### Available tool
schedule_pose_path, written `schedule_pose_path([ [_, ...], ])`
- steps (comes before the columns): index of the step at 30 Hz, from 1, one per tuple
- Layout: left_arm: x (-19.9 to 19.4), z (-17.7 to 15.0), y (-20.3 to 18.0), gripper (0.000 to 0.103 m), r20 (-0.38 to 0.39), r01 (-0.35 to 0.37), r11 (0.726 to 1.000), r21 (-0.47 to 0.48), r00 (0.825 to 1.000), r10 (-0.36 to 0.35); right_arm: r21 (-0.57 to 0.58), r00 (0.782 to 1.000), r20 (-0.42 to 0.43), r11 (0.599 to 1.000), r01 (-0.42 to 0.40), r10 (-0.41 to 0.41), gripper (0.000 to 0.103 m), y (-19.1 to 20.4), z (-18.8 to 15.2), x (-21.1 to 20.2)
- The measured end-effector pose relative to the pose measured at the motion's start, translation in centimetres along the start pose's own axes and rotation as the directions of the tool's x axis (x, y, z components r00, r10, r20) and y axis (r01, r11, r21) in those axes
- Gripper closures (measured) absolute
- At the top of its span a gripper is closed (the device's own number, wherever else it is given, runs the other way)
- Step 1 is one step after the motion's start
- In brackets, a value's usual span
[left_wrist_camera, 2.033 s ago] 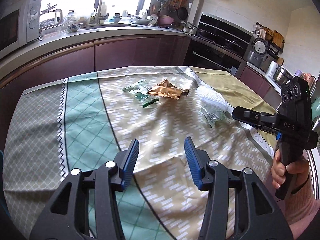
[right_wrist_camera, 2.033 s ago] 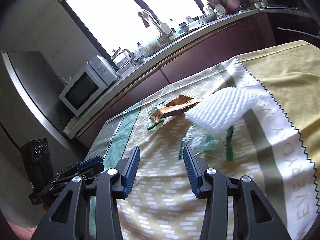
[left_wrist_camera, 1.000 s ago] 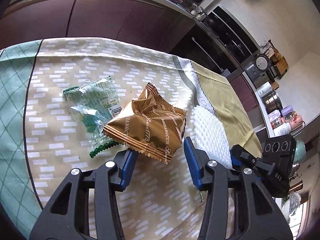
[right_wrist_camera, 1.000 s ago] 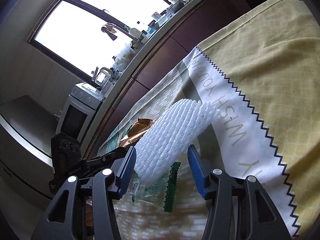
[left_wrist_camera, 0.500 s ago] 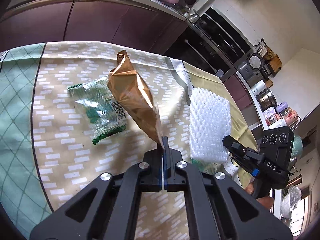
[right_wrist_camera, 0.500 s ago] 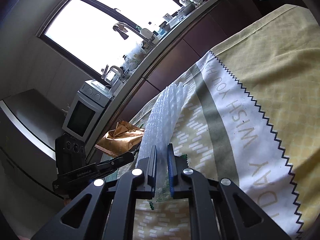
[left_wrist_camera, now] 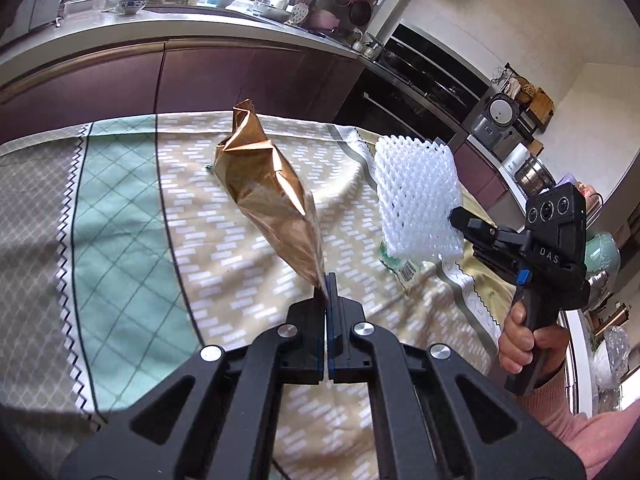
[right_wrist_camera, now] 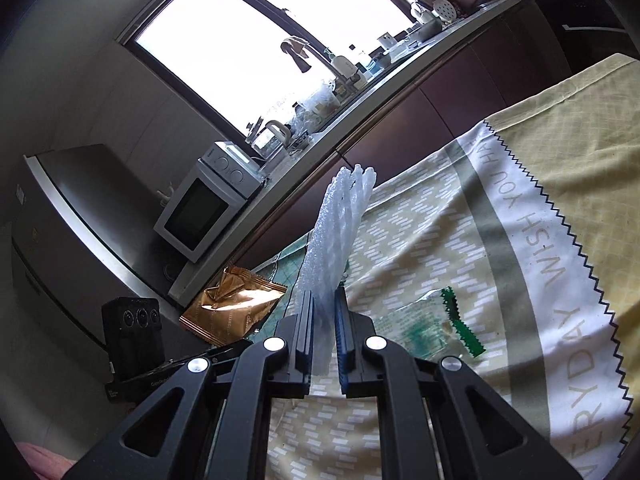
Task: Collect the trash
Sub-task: 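Grasp the gold snack wrapper with the left tool while the right tool grasps the white foam net, then carry the gold wrapper and foam net to the teal bin and release both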
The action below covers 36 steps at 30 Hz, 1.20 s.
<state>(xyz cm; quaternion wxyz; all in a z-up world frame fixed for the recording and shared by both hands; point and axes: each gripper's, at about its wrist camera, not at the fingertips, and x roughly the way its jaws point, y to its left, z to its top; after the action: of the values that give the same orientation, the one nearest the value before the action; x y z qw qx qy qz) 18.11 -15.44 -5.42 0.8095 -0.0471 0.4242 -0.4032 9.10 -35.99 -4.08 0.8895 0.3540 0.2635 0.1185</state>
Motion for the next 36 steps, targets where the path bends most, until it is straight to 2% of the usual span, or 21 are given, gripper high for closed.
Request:
schedule_pose_path([
  [7, -4.9, -3.7, 2.6, 0.102, 0.022, -0.043, 0.999, -0.023, 0.999, 0.043, -0.052, 0.994, -0.076, 0.995, -0.082, 0.078, 0.094, 3.8, -1.9, 2.8],
  [11, -8.0, -5.2, 4.1, 0.102, 0.051, -0.065, 0.997, -0.052, 0.996, 0.068, -0.079, 0.984, -0.126, 0.988, -0.134, 0.123, 0.094, 6.2, -3.2, 5.0],
  [15, -11.4, -6.8, 5.8, 0.102, 0.089, -0.114, 0.99, -0.082, 0.989, 0.121, -0.104, 0.971, -0.179, 0.978, -0.179, 0.158, 0.094, 8.8, -4.4, 7.1],
  [24, -18.8, -10.0, 9.6, 0.102, 0.142, -0.203, 0.967, -0.157, 0.964, 0.225, -0.153, 0.93, -0.292, 0.949, -0.275, 0.223, 0.094, 15.0, -6.9, 11.7],
  [36, -24.0, -12.3, 11.6, 0.102, 0.174, -0.29, 0.939, -0.183, 0.931, 0.321, -0.161, 0.865, -0.42, 0.915, -0.371, 0.277, 0.094, 20.8, -9.7, 17.6],
])
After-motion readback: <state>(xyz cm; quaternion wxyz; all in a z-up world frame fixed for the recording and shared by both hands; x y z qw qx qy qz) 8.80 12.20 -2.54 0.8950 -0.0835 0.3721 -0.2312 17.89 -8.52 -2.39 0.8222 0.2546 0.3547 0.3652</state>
